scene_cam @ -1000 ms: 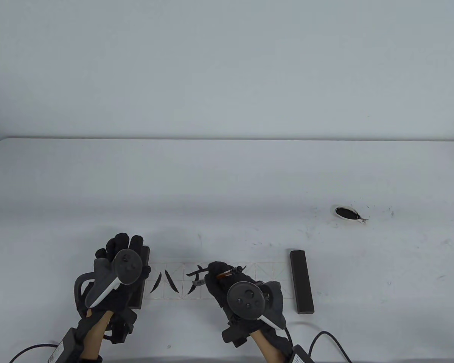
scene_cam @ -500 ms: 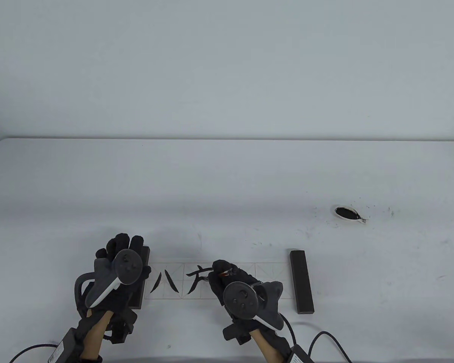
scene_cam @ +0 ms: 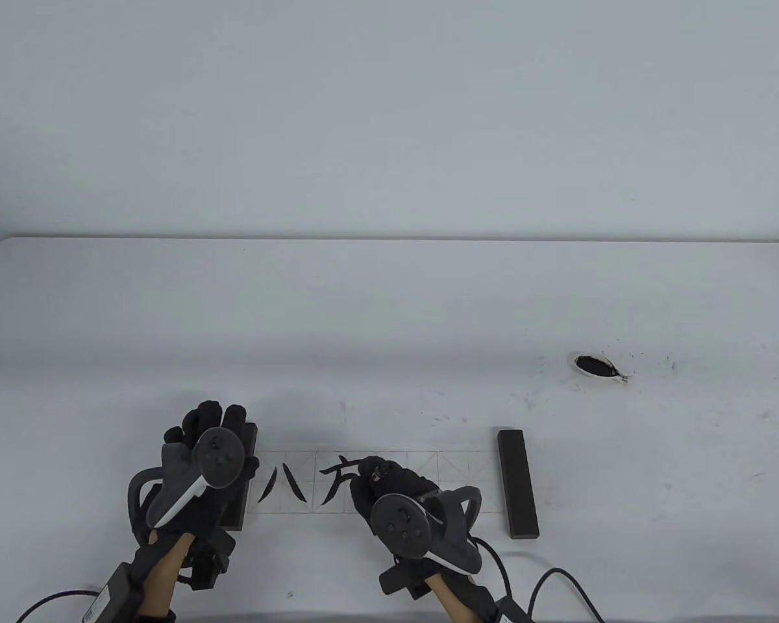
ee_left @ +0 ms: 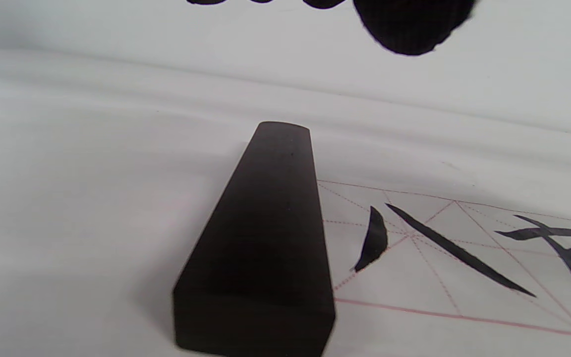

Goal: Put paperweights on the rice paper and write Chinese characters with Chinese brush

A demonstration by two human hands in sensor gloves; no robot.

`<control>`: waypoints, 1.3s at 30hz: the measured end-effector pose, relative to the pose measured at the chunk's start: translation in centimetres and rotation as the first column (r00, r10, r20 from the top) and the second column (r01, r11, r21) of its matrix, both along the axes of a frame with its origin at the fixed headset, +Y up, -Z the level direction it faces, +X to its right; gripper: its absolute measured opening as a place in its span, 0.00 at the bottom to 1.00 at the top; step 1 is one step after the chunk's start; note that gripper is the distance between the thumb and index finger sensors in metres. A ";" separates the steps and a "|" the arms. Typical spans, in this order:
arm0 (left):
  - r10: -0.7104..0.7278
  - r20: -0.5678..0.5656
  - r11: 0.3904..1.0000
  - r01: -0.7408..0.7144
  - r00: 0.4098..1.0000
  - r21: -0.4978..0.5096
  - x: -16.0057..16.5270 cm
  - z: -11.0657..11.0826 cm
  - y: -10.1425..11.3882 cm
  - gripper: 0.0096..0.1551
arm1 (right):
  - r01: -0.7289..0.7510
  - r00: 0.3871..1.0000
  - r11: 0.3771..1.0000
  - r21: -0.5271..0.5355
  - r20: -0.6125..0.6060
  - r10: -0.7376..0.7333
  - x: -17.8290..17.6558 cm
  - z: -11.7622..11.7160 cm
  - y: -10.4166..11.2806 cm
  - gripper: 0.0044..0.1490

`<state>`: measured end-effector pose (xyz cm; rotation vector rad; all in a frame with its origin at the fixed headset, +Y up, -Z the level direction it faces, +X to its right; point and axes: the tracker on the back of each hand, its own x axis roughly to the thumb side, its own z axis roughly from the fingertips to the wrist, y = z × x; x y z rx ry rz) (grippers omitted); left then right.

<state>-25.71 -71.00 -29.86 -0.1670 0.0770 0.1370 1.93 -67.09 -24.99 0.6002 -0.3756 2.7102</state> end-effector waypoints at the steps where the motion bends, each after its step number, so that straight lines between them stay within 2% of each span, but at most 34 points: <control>1: 0.000 0.000 1.000 0.000 1.000 0.000 0.0 0.0 0.0 0.50 | 0.006 1.000 1.000 -0.010 -0.010 -0.006 0.0 0.0 0.1 0.25; 5: 0.000 -0.001 1.000 0.000 1.000 -0.002 0.0 0.0 0.0 0.50 | 0.031 0.998 0.998 -0.049 -0.044 -0.033 -0.1 0.1 0.1 0.25; 11: 0.002 -0.002 1.000 -0.002 1.000 -0.002 0.0 0.0 0.1 0.50 | 0.043 0.998 0.998 -0.052 -0.047 -0.045 -0.1 0.0 0.0 0.25; 18: 0.002 -0.002 1.000 -0.002 1.000 -0.003 0.0 0.0 0.0 0.50 | 0.244 0.964 0.968 -0.062 -0.098 -0.249 0.6 0.1 0.8 0.27; 23: 0.005 -0.008 1.000 -0.005 1.000 -0.002 -0.1 0.0 0.1 0.50 | 0.227 0.972 0.974 -0.011 -0.054 -0.227 2.3 -0.3 1.8 0.28; 27: 0.003 -0.010 1.000 -0.003 1.000 0.003 -0.2 0.0 0.1 0.50 | 0.164 0.986 0.986 0.016 -0.008 -0.164 5.2 -1.0 2.1 0.27; 30: -0.001 -0.007 1.000 0.001 1.000 0.009 -0.2 0.0 0.2 0.50 | 0.125 0.992 0.992 0.031 0.023 -0.125 7.8 -1.4 1.7 0.26; 32: -0.002 -0.005 1.000 0.002 1.000 0.011 -0.2 0.0 0.2 0.50 | 0.152 0.988 0.988 0.036 0.027 -0.153 9.2 -1.6 1.0 0.26; 35: -0.010 -0.002 1.000 0.010 1.000 0.012 -0.1 0.0 0.1 0.50 | 0.235 0.971 0.972 0.033 0.033 -0.236 10.1 -2.0 -0.4 0.26; 39: -0.010 -0.002 1.000 0.010 1.000 0.007 -0.1 0.0 0.1 0.50 | 0.240 0.971 0.971 -0.014 0.021 -0.239 10.2 -2.5 -1.3 0.27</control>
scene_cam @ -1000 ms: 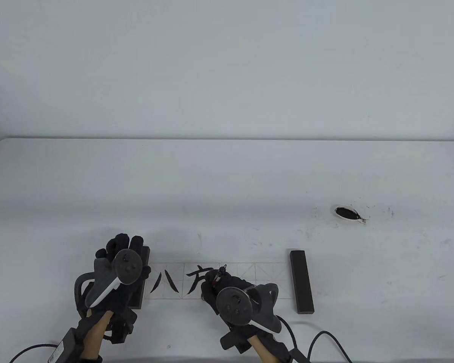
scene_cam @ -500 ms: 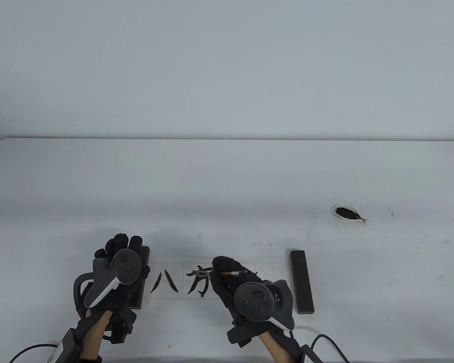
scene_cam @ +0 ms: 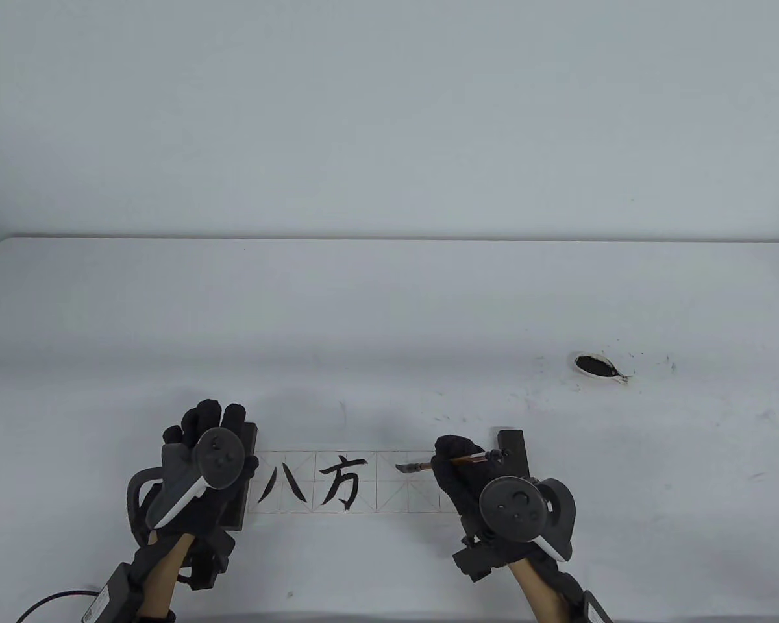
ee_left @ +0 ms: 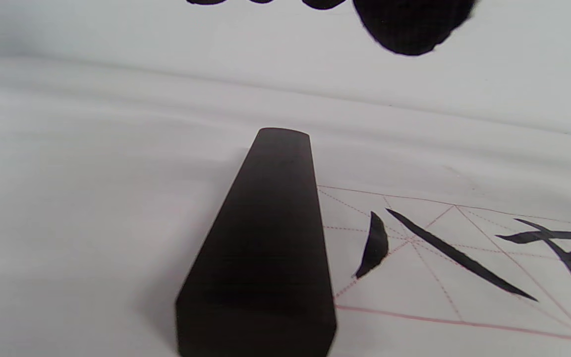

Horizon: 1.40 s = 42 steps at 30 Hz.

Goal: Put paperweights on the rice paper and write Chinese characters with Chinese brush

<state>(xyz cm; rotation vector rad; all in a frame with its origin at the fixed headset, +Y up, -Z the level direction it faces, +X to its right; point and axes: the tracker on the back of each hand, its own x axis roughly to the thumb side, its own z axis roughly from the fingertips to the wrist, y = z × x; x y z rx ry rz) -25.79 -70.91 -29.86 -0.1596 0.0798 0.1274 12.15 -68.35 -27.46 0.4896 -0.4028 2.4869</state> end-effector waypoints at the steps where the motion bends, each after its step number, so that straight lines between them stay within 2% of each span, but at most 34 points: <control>1: 0.001 0.000 1.000 -0.001 1.000 0.000 0.0 0.0 0.0 0.50 | 0.008 1.000 1.000 0.002 -0.005 -0.008 0.0 0.0 -0.1 0.27; 14: -0.002 0.010 1.000 0.002 1.000 -0.002 0.2 0.0 -0.1 0.50 | -0.063 0.998 0.997 -0.034 -0.008 0.062 -0.6 -0.1 -0.8 0.27; 28: 0.000 0.009 1.000 0.000 1.000 -0.009 0.2 0.0 -0.2 0.50 | -0.164 0.977 0.986 0.042 0.149 0.156 -0.1 0.8 -0.2 0.26; 30: 0.001 0.008 1.000 -0.001 1.000 -0.011 0.2 0.0 -0.2 0.50 | -0.171 0.977 0.984 0.045 0.136 0.163 -0.2 1.0 -0.1 0.26; 35: 0.000 0.009 1.000 0.000 1.000 -0.011 0.2 0.0 -0.2 0.50 | -0.058 0.998 0.998 0.023 0.032 0.057 -0.7 1.3 -0.2 0.27; 42: -0.002 0.011 1.000 0.002 1.000 -0.013 0.2 0.0 -0.2 0.50 | -0.091 0.996 0.996 0.014 0.016 0.091 -1.1 1.2 -0.6 0.27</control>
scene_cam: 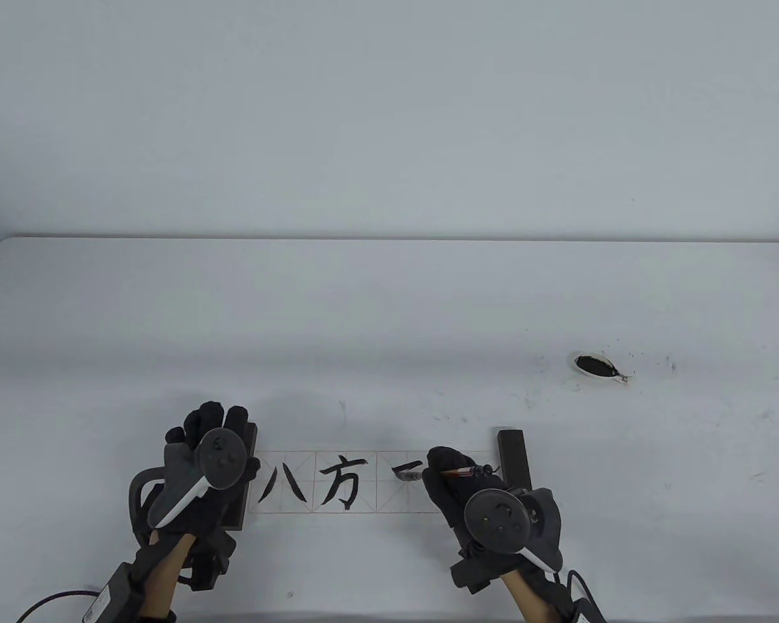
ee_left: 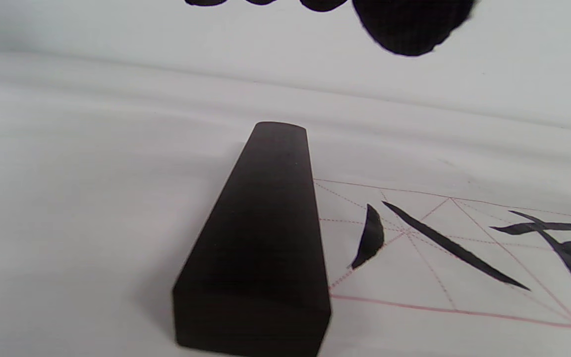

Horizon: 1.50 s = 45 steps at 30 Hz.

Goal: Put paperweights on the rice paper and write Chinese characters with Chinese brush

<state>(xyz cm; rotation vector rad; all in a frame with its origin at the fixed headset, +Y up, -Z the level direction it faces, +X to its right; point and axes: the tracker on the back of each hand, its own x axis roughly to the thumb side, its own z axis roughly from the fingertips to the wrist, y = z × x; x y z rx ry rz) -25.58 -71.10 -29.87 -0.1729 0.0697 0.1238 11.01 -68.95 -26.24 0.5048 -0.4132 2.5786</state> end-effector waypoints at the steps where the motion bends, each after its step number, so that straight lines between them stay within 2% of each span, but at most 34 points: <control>1: 0.000 0.000 1.000 0.000 1.000 -0.001 0.0 0.0 0.0 0.49 | -0.013 1.000 1.000 -0.005 0.001 0.013 0.0 0.0 0.0 0.27; 7: -0.001 0.002 1.000 0.001 1.000 -0.003 0.0 0.0 0.0 0.49 | -0.055 0.998 0.998 -0.007 0.016 0.055 0.1 0.0 0.1 0.26; 13: 0.000 0.000 1.000 0.000 1.000 -0.004 0.0 0.0 0.0 0.49 | -0.009 0.999 1.000 0.006 0.040 0.009 0.5 0.1 0.4 0.26; 22: 0.000 0.001 1.000 0.000 1.000 -0.006 0.0 0.0 0.0 0.49 | -0.087 0.991 0.996 0.030 0.110 0.083 0.8 0.1 0.6 0.26; 25: 0.000 0.001 1.000 0.000 1.000 -0.006 0.0 0.0 0.0 0.49 | -0.089 0.991 0.996 0.030 0.100 0.086 0.7 0.2 0.6 0.26; 30: 0.000 0.001 1.000 0.000 1.000 -0.005 0.0 0.0 0.0 0.49 | 0.002 1.000 1.000 -0.008 -0.015 -0.002 0.2 0.5 0.8 0.26; 34: -0.001 0.001 1.000 0.001 1.000 -0.005 0.1 0.0 0.0 0.49 | 0.020 0.998 0.999 -0.025 -0.060 -0.021 -0.3 0.6 0.6 0.27; 40: -0.002 0.002 1.000 0.002 1.000 -0.006 0.1 0.0 0.0 0.49 | 0.007 0.996 0.998 -0.061 -0.088 -0.013 -0.6 0.2 0.2 0.27; 45: -0.002 0.002 1.000 0.002 1.000 -0.006 0.1 0.0 0.0 0.49 | -0.015 0.999 0.998 -0.054 -0.042 0.012 -0.3 0.3 0.4 0.27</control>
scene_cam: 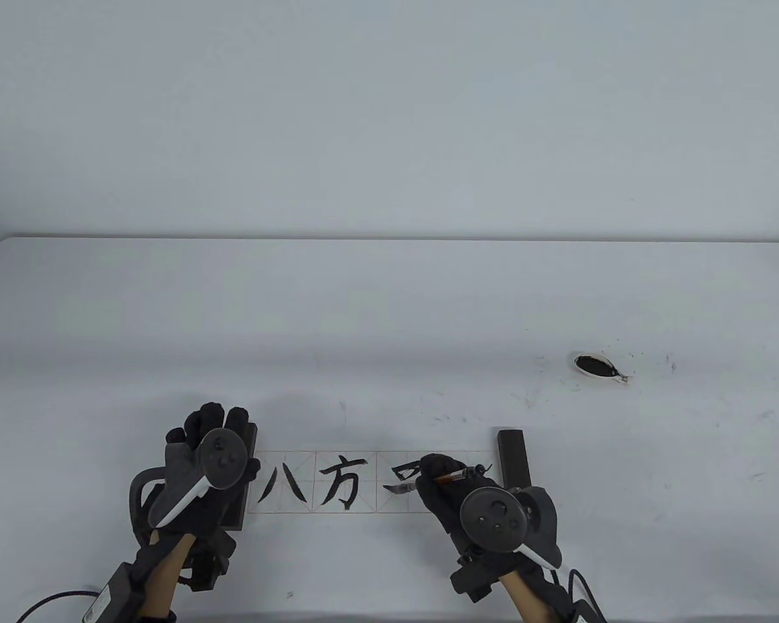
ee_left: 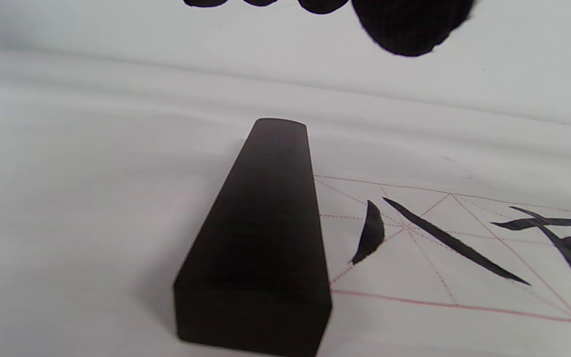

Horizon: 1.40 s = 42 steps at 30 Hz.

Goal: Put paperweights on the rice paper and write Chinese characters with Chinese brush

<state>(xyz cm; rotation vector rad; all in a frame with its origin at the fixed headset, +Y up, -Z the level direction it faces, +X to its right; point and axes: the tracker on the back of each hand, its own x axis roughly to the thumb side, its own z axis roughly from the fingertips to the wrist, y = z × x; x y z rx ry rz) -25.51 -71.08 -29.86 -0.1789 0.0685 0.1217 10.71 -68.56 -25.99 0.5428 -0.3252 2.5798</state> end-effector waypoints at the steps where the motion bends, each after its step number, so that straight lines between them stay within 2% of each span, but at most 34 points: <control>1: 0.000 0.000 1.000 0.000 1.000 0.000 0.0 0.0 0.0 0.49 | -0.016 1.000 1.000 0.012 0.026 0.015 0.2 0.1 0.2 0.27; 6: 0.001 -0.001 1.000 -0.001 1.000 -0.003 0.0 0.1 0.0 0.49 | -0.088 0.988 0.995 0.046 0.134 0.082 1.0 0.4 0.9 0.26; 10: 0.000 0.000 1.000 0.000 1.000 -0.004 0.0 0.0 0.0 0.49 | -0.124 0.980 0.992 0.035 0.163 0.117 1.2 0.4 1.1 0.25; 17: 0.001 -0.001 1.000 -0.001 1.000 0.000 0.0 0.0 0.1 0.49 | 0.003 0.989 0.991 0.132 0.145 -0.022 0.7 0.5 0.9 0.27; 25: 0.001 0.002 1.000 -0.001 1.000 0.002 0.0 0.0 0.1 0.49 | -0.013 0.990 0.995 0.095 0.141 -0.001 -0.1 -0.3 -0.2 0.28; 42: -0.001 0.002 1.000 0.001 1.000 0.003 0.0 0.0 0.0 0.49 | -0.054 0.989 0.995 0.080 0.140 0.042 -0.4 -0.4 -0.3 0.28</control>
